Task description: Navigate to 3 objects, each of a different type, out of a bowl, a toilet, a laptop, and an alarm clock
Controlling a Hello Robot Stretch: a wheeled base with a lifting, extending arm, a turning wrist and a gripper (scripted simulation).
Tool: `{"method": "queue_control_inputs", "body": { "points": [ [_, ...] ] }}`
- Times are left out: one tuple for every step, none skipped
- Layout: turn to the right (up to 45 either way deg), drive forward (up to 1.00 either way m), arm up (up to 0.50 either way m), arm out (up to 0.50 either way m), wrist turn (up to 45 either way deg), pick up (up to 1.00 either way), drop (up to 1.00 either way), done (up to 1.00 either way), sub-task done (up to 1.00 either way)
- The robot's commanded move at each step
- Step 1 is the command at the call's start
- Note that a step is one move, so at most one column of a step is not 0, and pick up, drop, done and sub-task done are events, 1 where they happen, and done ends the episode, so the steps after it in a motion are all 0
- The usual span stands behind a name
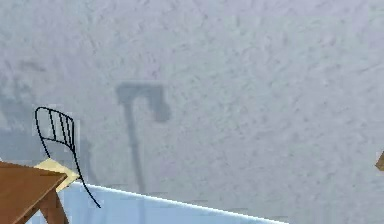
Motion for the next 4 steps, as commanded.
{"method": "queue_control_inputs", "body": {
  "points": [
    [0.0, 0.1, 0.0, 0.0, 0.0, 0.0, 0.0, 0.0, 0.0],
    [-27.0, 0.0, 0.0, 0.0, 0.0, 0.0, 0.0, 0.0, 0.0],
    [0.0, 0.6, 0.0, 0.0, 0.0, 0.0, 0.0, 0.0, 0.0],
    [-45.0, 0.0, 0.0, 0.0, 0.0, 0.0, 0.0, 0.0, 0.0]
  ]
}}
